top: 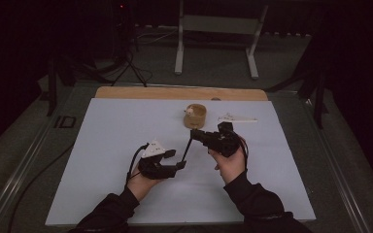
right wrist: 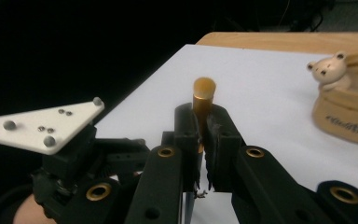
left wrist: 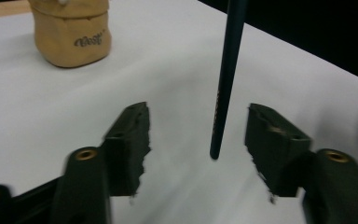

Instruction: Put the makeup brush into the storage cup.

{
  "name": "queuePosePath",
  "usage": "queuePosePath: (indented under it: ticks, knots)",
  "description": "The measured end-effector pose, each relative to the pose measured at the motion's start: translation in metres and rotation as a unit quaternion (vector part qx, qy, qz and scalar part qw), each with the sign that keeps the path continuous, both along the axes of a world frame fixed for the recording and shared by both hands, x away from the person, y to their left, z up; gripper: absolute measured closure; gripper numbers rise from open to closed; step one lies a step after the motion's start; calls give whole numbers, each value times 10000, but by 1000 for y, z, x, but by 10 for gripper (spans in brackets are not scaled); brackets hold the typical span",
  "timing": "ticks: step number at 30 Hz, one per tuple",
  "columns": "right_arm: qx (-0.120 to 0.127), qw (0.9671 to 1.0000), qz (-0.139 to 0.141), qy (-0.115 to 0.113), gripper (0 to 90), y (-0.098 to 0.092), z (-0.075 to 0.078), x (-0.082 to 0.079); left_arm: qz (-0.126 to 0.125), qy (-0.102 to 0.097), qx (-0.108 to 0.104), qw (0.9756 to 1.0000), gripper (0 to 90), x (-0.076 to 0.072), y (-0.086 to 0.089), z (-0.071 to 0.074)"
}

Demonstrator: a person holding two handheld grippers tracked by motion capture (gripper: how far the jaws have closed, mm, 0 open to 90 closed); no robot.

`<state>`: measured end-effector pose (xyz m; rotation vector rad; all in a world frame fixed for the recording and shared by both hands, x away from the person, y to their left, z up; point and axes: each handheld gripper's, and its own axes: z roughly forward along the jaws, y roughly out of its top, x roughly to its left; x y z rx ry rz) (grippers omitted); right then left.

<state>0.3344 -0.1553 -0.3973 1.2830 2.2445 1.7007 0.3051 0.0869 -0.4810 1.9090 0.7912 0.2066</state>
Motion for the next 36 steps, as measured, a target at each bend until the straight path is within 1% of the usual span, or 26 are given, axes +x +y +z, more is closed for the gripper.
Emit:
queuePosePath:
  ticks: [2, 3, 4, 5, 7, 8, 10, 12, 14, 15, 16, 17, 19, 21, 22, 24, 28, 30, 32, 33, 34, 36]
  knots:
    - [-192, 9997, 9, -163, 843, -1, 2, 0, -11, -39, -10, 10000, 367, -1, 0, 1]
    - [-192, 9997, 9, -163, 843, -1, 2, 0, -11, -39, -10, 10000, 342, -1, 0, 1]
    - [-247, 9995, 22, -198, 843, -2, 3, 0, -59, -58, -4, 10000, 342, -2, 0, 2]
    - [-499, 9979, -33, -411, 843, -5, 5, 0, -75, -73, 10, 9999, 323, -2, -1, 2]
    - [-576, 9973, -106, -448, 843, -9, 7, 1, -119, -52, 17, 9999, 290, -2, -2, 2]
    - [-687, 9961, -121, -539, 843, -10, 9, 2, -157, -10, -11, 9999, 284, -2, -3, 2]
    - [-745, 9951, -184, -621, 843, -14, 12, 3, -241, 48, -40, 9997, 246, -2, -4, 1]
    - [-869, 9930, -245, -756, 843, -18, 17, 6, -241, 9, -49, 9997, 243, -3, -5, 1]
    - [-887, 9924, -314, -792, 843, -22, 21, 9, -261, 7, -74, 9996, 227, -3, -5, 2]
    - [-974, 9904, -371, -908, 843, -25, 24, 10, -235, -12, -62, 9997, 225, -4, -5, 2]
    - [-1012, 9894, -404, -963, 843, -26, 26, 12, -237, -5, -79, 9997, 218, -3, -5, 3]
    - [-988, 9895, -429, -962, 843, -29, 29, 13, -253, 6, -103, 9996, 213, -3, -4, 3]
    - [-1011, 9884, -478, -1027, 843, -32, 34, 16, -234, 16, -92, 9997, 208, -3, -4, 2]
    - [-992, 9884, -499, -1036, 843, -34, 36, 18, -242, 35, -81, 9997, 201, -3, -4, 2]
    - [-1026, 9870, -550, -1108, 843, -36, 40, 21, -239, 27, -59, 9997, 182, -2, -4, 2]
    - [-1030, 9865, -581, -1136, 843, -38, 45, 25, -255, 59, -66, 9996, 175, -2, -4, 2]
    - [-1059, 9840, -659, -1269, 843, -40, 56, 33, -238, 25, -40, 9997, 162, -3, -4, 1]
    - [-1045, 9830, -703, -1337, 843, -41, 63, 37, -273, 27, -45, 9996, 156, -2, -4, 0]
    - [-1025, 9828, -714, -1362, 843, -42, 68, 41, -306, 10, -26, 9995, 150, -3, -3, 0]
    - [-1022, 9823, -734, -1389, 843, -42, 70, 42, -359, -7, -59, 9993, 143, -3, -3, 0]
    - [-1047, 9817, -744, -1407, 843, -41, 72, 44, -392, -7, -91, 9992, 114, -3, -3, 0]
    - [-1067, 9810, -747, -1437, 843, -41, 76, 48, -414, -43, -110, 9991, 96, -4, -3, 0]
